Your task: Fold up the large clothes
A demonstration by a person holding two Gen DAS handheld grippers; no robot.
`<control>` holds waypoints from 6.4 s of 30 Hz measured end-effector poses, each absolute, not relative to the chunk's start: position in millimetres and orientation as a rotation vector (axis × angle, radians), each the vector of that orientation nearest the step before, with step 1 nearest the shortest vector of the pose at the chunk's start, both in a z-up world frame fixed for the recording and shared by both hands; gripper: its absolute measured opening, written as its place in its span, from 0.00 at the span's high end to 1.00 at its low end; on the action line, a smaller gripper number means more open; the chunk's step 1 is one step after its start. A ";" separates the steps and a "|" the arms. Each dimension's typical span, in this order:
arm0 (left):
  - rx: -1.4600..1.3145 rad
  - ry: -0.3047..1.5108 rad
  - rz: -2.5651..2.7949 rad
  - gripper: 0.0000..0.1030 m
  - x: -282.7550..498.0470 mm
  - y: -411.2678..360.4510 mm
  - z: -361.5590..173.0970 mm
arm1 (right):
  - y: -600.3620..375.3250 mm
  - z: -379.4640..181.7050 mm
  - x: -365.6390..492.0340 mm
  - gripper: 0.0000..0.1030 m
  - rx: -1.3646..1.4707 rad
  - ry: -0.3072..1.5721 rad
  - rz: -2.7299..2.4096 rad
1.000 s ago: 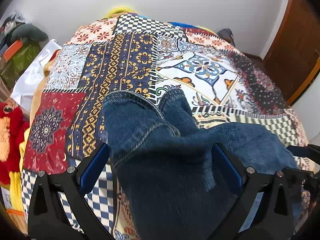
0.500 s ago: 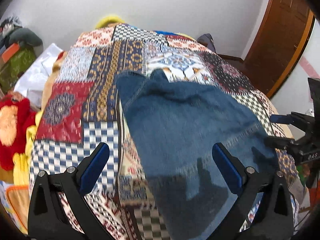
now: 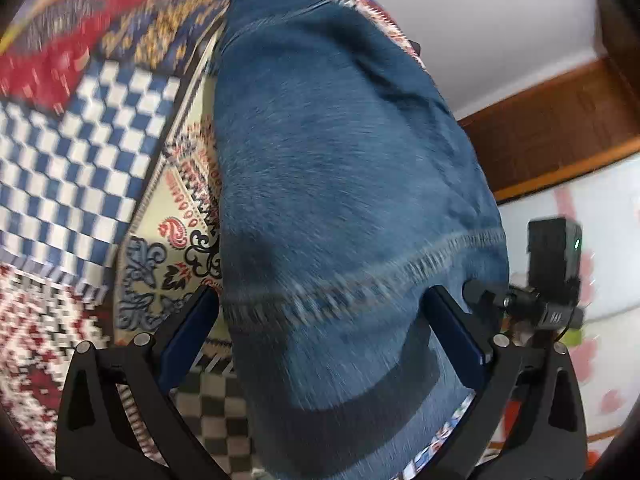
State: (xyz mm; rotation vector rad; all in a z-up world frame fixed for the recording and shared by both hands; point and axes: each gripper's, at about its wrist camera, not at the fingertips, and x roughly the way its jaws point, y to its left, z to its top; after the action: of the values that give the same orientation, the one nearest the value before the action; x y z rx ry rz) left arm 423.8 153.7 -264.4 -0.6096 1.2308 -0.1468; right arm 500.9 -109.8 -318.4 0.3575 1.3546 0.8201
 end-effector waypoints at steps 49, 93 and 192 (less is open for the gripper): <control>-0.503 0.922 -0.045 0.36 296.4 232.1 -116.1 | 20.2 -151.0 393.3 0.58 0.393 1.156 1.034; -0.327 0.986 0.263 0.17 131.8 208.3 -174.4 | 42.0 -207.3 291.8 0.38 -0.008 1.054 0.919; -0.014 0.251 0.300 0.00 8.0 48.7 15.1 | -71.2 -23.2 99.5 0.06 0.139 0.268 0.701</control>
State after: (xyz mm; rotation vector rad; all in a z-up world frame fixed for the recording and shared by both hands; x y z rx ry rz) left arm 8.0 48.7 15.1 -0.0142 0.2510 0.2997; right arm 99.5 -71.2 -23.2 0.1394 0.2680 0.7013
